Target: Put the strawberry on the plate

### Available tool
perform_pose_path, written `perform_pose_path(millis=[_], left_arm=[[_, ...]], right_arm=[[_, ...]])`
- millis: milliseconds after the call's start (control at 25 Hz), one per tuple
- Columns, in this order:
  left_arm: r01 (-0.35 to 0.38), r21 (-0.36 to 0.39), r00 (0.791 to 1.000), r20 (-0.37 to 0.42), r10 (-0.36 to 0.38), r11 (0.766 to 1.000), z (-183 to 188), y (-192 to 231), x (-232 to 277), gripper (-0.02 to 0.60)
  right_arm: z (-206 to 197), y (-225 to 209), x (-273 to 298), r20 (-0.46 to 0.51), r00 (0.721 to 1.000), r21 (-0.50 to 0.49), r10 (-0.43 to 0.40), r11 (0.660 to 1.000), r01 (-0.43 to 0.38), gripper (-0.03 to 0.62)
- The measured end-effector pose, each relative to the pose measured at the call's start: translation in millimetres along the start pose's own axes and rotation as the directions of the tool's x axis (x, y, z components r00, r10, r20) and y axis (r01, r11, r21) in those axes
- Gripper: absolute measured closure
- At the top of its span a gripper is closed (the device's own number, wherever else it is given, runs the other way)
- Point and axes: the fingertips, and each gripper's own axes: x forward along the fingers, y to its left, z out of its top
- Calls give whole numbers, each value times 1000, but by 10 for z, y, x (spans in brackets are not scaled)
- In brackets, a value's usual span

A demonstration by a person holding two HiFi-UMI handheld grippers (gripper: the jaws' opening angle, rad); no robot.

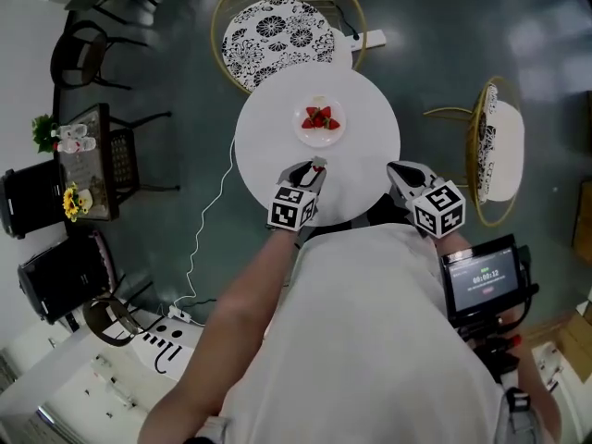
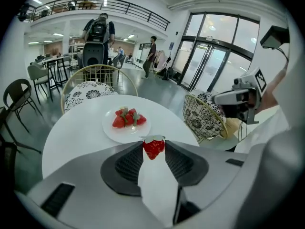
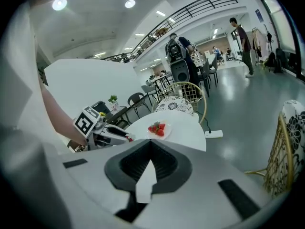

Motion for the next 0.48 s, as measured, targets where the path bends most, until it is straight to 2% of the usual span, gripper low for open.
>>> perform_pose_path(millis=[280, 480], left_arm=[[-52, -49, 998, -33, 51, 997, 117, 205, 194, 448], [-72, -44, 994, -83, 68, 996, 260, 223, 562, 448]], right_arm=[[11, -104, -29, 2, 1000, 21, 12, 1000, -12, 589], [6, -456, -86, -13, 1000, 43, 27, 999, -26, 589]])
